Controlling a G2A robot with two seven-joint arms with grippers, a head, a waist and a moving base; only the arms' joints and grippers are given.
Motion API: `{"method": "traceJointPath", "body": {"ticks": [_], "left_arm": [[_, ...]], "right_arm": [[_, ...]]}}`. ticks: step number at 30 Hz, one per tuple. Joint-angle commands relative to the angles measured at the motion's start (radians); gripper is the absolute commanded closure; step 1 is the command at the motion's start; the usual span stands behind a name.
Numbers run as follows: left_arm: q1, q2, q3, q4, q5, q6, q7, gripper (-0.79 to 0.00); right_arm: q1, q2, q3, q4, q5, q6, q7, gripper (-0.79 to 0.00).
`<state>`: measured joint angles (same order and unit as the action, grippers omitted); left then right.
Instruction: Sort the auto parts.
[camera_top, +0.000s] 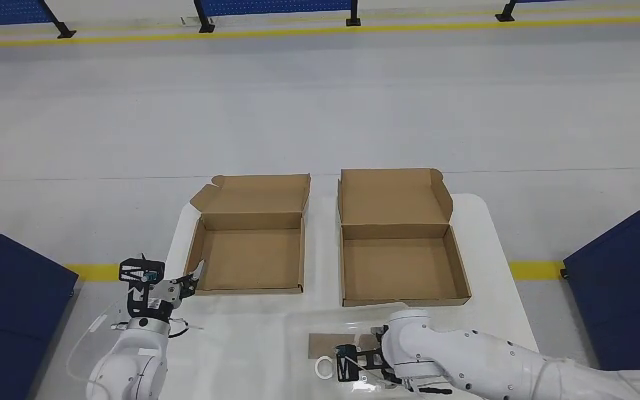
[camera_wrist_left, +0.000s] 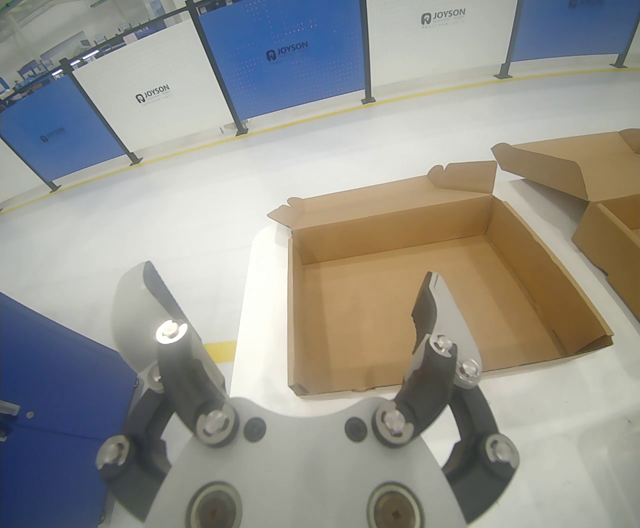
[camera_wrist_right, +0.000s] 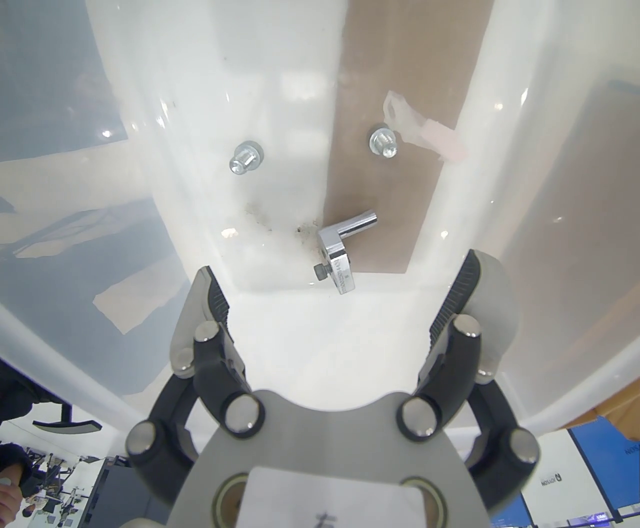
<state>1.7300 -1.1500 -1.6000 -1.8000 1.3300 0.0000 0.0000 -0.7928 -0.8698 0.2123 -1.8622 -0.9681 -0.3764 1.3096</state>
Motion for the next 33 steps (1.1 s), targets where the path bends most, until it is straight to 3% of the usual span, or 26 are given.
{"method": "traceJointPath", "body": {"ticks": [1,3,4,6,7,19,33], "left_arm": [[0.0,0.0,0.0,0.0,0.0,0.0,0.0,-0.785],[0.0,0.0,0.0,0.0,0.0,0.0,0.0,-0.785],[0.0,0.0,0.0,0.0,0.0,0.0,0.0,-0.785],[0.0,0.0,0.0,0.0,0.0,0.0,0.0,-0.785],[0.0,0.0,0.0,0.0,0.0,0.0,0.0,-0.785],[0.0,0.0,0.0,0.0,0.0,0.0,0.0,-0.785],[0.0,0.0,0.0,0.0,0.0,0.0,0.0,-0.785]], "right_arm": [[-0.011,-0.001,0.001,0.01,-0.028,0.013,-0.013,-0.785],[-0.017,-0.002,0.004,0.012,-0.035,0.01,-0.019,-0.785],[-0.02,-0.003,0.007,0.014,-0.035,0.007,-0.022,-0.683],[-0.023,-0.004,0.013,0.014,-0.043,0.006,-0.019,-0.391],[-0.026,-0.004,0.015,0.013,-0.048,0.008,-0.016,-0.345],[-0.054,-0.015,0.041,0.019,-0.057,0.005,0.013,-0.219],[-0.081,-0.025,0.068,0.042,-0.05,-0.019,0.031,-0.163]]}}
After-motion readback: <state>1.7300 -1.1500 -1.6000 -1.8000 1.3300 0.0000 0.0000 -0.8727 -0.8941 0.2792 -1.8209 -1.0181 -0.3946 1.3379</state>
